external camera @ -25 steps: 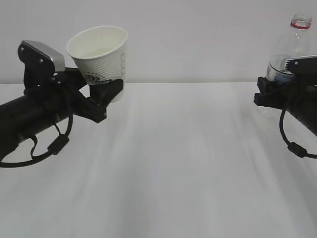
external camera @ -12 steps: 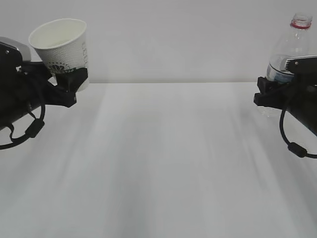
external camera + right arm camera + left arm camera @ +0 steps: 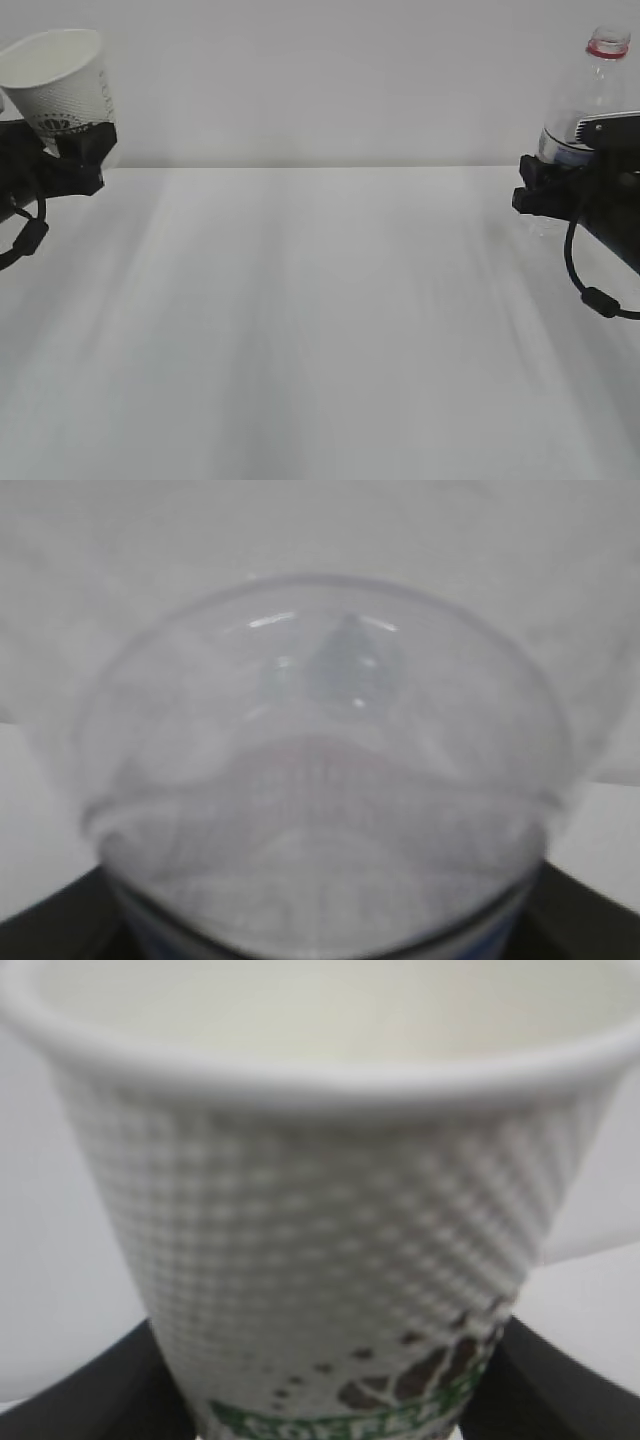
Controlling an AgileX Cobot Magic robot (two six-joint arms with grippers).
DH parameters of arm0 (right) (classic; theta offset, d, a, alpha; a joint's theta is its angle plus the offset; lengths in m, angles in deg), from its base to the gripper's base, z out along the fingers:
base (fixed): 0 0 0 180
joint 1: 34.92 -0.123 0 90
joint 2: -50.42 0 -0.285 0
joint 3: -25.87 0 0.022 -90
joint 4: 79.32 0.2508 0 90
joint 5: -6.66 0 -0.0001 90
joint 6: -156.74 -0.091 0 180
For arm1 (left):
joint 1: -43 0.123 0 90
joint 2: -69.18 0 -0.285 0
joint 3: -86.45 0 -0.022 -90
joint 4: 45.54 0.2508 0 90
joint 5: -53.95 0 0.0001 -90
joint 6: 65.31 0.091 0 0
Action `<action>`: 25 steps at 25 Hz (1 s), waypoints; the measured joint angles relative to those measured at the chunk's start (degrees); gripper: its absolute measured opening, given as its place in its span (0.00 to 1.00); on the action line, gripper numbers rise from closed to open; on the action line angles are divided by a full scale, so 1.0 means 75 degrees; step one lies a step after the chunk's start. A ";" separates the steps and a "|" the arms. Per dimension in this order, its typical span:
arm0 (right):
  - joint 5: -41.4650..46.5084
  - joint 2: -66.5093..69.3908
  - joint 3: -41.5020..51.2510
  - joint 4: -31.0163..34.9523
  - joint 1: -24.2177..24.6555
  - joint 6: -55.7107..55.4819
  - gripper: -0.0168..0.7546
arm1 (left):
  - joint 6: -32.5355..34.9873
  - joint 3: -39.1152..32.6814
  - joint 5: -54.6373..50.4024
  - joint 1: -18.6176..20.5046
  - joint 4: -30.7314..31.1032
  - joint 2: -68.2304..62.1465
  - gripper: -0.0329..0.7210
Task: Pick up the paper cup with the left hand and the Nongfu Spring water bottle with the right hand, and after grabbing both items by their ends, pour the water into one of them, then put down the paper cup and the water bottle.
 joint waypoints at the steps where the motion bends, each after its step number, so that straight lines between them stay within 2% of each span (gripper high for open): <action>1: 0.0000 0.0000 0.0000 0.0000 0.0000 0.0000 0.65 | 0.0000 0.0000 0.0000 0.0065 -0.0084 0.0000 0.70; 8: 0.0000 0.0000 0.0000 0.0000 0.0000 0.0000 0.65 | 0.0000 0.0000 0.0000 0.0420 -0.0516 -0.0062 0.69; 14: 0.0000 0.0000 0.0000 0.0000 0.0000 0.0000 0.65 | 0.0000 0.0039 0.0086 0.0465 -0.0719 -0.0452 0.69; 25: 0.0000 0.0000 0.0000 0.0000 0.0000 0.0000 0.65 | 0.0000 0.1168 0.0189 0.0543 -0.0734 -0.1666 0.69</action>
